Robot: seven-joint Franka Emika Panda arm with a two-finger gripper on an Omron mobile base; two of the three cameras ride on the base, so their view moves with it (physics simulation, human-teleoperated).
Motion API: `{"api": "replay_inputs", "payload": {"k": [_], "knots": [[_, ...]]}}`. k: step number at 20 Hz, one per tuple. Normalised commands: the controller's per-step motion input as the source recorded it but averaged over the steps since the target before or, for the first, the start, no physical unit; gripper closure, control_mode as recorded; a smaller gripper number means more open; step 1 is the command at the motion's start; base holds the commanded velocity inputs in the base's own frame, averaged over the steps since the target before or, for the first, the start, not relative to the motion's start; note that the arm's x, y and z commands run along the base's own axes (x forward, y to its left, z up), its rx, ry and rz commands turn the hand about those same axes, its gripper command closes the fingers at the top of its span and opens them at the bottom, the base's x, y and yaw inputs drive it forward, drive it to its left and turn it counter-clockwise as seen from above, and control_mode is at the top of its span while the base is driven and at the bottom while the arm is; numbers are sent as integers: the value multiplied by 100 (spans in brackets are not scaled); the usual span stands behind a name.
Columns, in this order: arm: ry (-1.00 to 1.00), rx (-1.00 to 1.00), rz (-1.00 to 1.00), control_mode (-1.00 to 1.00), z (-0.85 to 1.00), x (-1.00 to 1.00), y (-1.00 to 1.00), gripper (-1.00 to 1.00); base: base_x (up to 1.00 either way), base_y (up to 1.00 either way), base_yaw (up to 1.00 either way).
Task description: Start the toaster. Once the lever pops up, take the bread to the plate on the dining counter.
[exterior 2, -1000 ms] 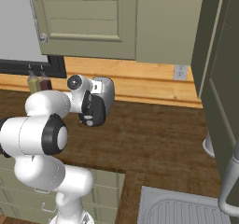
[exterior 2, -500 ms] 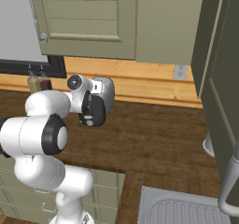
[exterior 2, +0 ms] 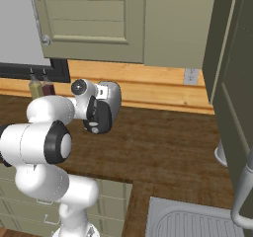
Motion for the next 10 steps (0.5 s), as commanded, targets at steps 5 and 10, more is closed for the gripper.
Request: {"api": "replay_inputs", "payload": {"k": [5, 10], "knots": [[0, 0, 0, -100, 0, 0, 0, -100, 0, 0, 0], [0, 0, 0, -100, 0, 0, 0, -100, 0, 0, 0]]}}
